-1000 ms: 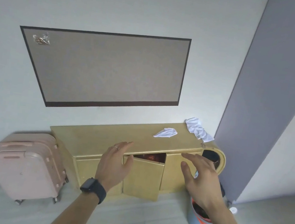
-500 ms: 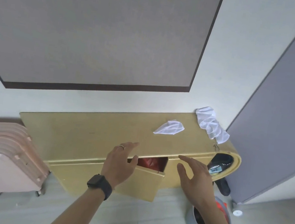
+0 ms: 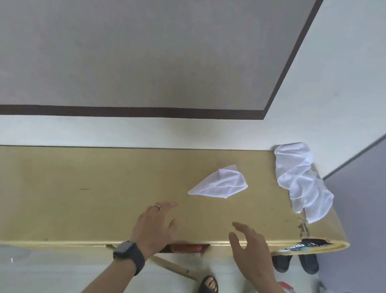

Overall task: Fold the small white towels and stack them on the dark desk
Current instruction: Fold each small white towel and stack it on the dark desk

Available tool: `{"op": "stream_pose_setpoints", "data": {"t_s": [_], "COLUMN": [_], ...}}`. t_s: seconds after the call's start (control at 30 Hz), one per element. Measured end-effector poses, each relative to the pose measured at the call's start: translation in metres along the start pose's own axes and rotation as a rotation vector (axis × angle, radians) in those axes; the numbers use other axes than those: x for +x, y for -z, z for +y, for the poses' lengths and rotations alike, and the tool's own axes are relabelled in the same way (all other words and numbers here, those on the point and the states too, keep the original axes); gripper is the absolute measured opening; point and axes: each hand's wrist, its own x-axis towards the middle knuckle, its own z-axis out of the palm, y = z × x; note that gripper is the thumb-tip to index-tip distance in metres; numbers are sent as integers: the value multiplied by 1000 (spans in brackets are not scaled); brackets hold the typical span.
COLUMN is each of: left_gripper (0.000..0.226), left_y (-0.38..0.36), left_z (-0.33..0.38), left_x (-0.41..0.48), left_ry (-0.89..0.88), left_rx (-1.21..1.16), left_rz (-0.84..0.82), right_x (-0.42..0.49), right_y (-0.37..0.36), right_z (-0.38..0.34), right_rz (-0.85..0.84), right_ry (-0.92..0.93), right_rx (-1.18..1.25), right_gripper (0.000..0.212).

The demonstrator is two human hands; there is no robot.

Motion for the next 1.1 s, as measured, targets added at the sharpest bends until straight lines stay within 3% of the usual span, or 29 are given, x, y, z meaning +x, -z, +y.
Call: {"op": "stream_pose_setpoints", "data": {"t_s": [0.33,0.6,0.77,0.87,0.97,1.1], "left_gripper": [50,61,60,65,65,58], "left_y": [-64,-133,-140,-125,-91,-31], "left_z": [7,-51,-59,-56,-34,34], "left_x": [122,157,152,157,168,177], "left_ry": [247,377,348,382,422,143], "left_rx": [-30,193,189,184,-44,-266], "left_rz": [-80,-125,-192,-261,-229,-69], "right_x": [191,275,280,268,247,210], "right_y": [13,-29,-34,-21,0,41], "right_z": [46,75,70,49,19,-29], "right_rz": [-109,-28,80,97,39,-7], "right_ry": [-193,-253,-140,-83,19,176], "right_rx": [-89,-137,-64,0,33,-10], "right_gripper": [41,47,17,9,11,9]}}
